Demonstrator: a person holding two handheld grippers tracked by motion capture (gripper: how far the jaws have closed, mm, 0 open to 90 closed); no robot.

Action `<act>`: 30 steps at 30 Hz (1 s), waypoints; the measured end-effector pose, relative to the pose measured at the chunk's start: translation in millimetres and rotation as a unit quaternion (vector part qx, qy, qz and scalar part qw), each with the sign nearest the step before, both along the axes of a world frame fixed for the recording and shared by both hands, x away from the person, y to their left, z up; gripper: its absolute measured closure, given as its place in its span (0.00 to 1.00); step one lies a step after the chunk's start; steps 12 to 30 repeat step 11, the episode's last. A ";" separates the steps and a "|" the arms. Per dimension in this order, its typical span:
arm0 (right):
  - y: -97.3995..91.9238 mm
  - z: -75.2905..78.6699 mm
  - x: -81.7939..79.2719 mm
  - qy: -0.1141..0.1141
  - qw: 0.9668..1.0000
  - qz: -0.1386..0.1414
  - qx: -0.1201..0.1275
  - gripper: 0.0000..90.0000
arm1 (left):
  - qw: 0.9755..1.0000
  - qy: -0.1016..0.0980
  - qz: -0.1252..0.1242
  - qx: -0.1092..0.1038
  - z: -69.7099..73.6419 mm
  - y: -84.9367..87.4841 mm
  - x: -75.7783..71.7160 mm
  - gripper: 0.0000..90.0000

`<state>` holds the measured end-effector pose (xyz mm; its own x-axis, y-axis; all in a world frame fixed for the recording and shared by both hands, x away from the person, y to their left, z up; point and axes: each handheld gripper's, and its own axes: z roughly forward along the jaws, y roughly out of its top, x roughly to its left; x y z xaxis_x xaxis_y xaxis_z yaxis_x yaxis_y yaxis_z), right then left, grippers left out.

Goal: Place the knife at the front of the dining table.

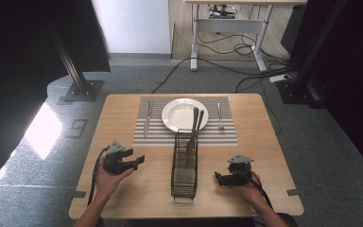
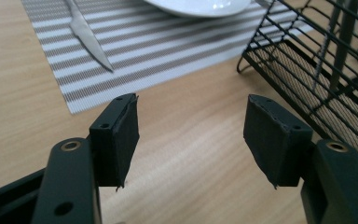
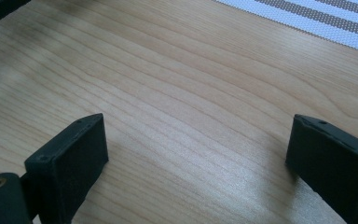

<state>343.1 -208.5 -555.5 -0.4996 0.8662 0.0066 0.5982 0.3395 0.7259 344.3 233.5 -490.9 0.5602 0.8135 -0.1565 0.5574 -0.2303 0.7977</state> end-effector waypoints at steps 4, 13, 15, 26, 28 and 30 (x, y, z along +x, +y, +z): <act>0.5 -0.1 0.5 0.000 1.000 0.001 0.000 0.06 | 1.000 -0.003 0.000 -0.005 1.7 -0.3 -1.1 0.40; 0.5 -0.1 0.7 0.000 1.000 0.001 -0.001 0.06 | 1.000 -0.002 -0.001 -0.006 0.9 -0.6 -0.7 0.40; 0.5 -0.1 0.7 0.000 1.000 0.001 -0.001 0.06 | 1.000 -0.002 -0.001 -0.006 0.9 -0.6 -0.7 0.40; 0.5 -0.1 0.7 0.000 1.000 0.001 -0.001 0.06 | 1.000 -0.002 -0.001 -0.006 0.9 -0.6 -0.7 0.40; 0.5 -0.1 0.7 0.000 1.000 0.001 -0.001 0.06 | 1.000 -0.002 -0.001 -0.006 0.9 -0.6 -0.7 0.40; 0.5 -0.1 0.7 0.000 1.000 0.001 -0.001 0.06 | 1.000 -0.002 -0.001 -0.006 0.9 -0.6 -0.7 0.40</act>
